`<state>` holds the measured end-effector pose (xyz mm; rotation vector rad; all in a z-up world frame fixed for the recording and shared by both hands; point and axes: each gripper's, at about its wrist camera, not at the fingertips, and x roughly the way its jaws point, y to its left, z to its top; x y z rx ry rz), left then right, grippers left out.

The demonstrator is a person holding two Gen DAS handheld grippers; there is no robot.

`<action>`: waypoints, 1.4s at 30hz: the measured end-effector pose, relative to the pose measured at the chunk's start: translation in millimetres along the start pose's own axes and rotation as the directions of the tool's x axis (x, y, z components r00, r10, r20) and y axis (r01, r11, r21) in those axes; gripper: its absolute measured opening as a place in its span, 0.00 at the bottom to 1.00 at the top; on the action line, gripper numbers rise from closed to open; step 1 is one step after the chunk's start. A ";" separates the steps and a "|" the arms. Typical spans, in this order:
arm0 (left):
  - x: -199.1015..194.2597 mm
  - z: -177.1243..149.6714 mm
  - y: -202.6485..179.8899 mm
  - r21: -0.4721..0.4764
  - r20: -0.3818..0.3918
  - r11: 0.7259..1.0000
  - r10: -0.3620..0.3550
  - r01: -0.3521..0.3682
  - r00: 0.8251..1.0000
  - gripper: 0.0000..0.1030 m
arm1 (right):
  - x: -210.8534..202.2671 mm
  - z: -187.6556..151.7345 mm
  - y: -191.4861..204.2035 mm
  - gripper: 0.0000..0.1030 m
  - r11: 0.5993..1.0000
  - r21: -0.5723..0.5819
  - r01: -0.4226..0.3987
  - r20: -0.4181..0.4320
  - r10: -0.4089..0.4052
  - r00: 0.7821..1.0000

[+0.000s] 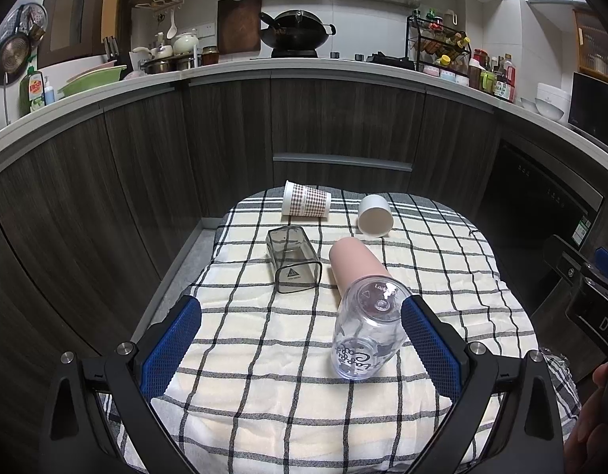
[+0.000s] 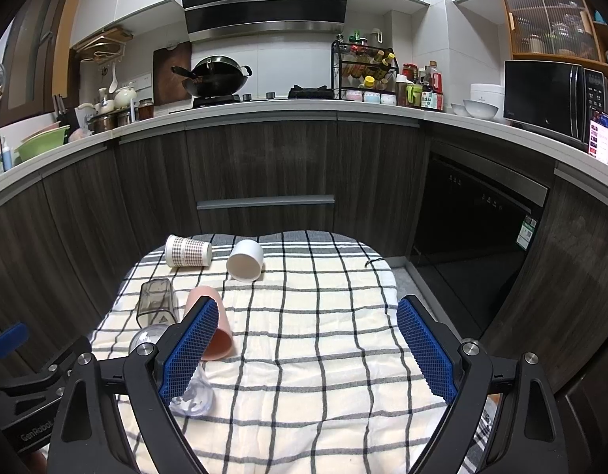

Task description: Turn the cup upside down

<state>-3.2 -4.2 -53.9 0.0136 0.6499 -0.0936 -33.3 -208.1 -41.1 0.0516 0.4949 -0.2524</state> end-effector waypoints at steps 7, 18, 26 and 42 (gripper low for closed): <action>0.6 -0.8 -1.0 0.001 0.004 1.000 0.000 0.000 1.000 1.00 | -1.4 -0.1 -0.1 0.89 1.000 0.000 -0.001 0.003 0.001 1.000; 0.1 -2.6 -3.0 0.000 -0.002 1.000 -0.004 0.004 1.000 1.00 | -1.4 0.1 -0.5 0.89 1.000 0.002 -0.001 0.002 0.001 1.000; -0.2 -1.8 -2.4 0.001 -0.002 1.000 -0.004 0.004 1.000 1.00 | -2.1 0.0 0.6 0.89 1.000 0.004 0.000 0.001 0.000 1.000; 0.3 -2.5 -0.1 0.001 0.002 1.000 0.002 -0.002 1.000 1.00 | -2.7 -0.2 -0.7 0.89 1.000 0.004 -0.001 0.002 0.001 1.000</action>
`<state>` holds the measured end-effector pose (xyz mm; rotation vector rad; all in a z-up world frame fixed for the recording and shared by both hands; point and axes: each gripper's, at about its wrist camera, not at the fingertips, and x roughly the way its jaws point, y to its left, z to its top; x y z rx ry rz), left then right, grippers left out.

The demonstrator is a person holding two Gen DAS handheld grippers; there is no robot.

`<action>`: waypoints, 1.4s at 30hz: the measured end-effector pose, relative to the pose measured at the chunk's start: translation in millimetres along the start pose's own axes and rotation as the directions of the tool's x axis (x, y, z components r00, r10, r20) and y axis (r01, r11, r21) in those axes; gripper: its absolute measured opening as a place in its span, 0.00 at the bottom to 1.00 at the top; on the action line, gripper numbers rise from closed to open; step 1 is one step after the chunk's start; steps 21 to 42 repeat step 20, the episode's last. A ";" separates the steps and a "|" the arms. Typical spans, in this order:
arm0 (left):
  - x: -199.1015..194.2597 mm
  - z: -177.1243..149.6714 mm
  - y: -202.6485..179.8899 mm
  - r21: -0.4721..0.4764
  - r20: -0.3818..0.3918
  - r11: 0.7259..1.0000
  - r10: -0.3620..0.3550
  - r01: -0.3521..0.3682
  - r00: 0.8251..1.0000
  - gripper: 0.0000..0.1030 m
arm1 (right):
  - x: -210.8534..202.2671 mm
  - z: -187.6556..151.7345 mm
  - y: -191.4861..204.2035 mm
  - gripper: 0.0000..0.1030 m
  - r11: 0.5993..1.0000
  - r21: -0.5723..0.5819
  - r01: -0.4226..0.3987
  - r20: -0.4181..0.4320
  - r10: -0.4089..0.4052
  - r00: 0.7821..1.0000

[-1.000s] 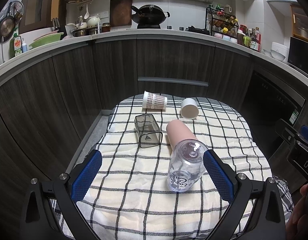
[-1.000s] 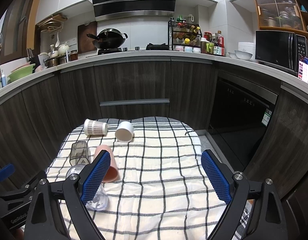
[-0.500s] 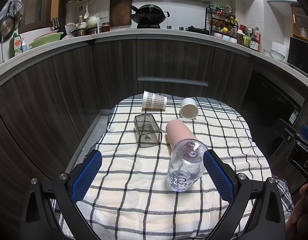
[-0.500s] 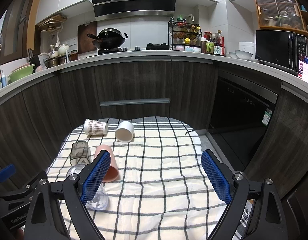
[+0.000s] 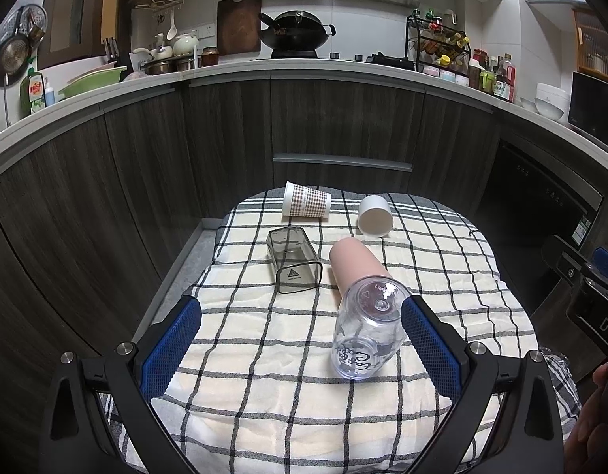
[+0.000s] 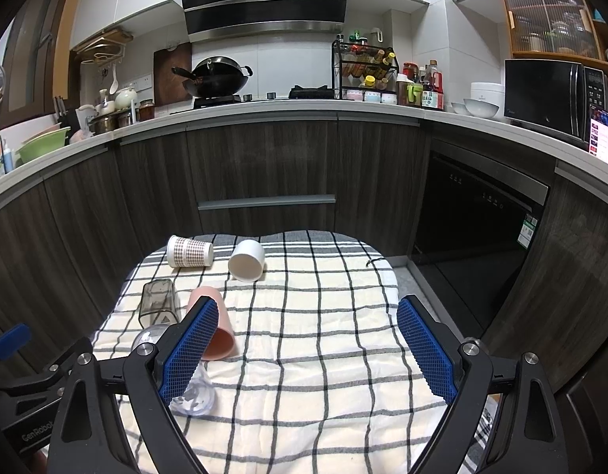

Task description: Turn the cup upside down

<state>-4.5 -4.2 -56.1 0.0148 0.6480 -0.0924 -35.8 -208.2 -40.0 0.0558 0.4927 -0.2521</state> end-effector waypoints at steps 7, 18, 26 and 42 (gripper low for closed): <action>-1.2 1.1 0.9 0.002 0.002 1.000 0.005 -0.005 1.000 1.00 | -0.2 0.0 2.7 0.89 1.000 0.002 -0.002 -0.003 0.002 1.000; -1.7 1.3 2.1 -0.003 0.001 0.999 0.036 -0.036 0.999 1.00 | -0.5 -0.6 8.0 0.89 1.000 0.004 -0.004 -0.003 0.004 1.000; -0.6 1.0 2.6 -0.004 -0.002 0.999 0.045 -0.045 0.999 1.00 | -0.5 -0.7 8.1 0.90 1.000 0.006 -0.005 -0.004 0.005 1.000; -0.6 1.0 2.6 -0.004 -0.002 0.999 0.045 -0.045 0.999 1.00 | -0.5 -0.7 8.1 0.90 1.000 0.006 -0.005 -0.004 0.005 1.000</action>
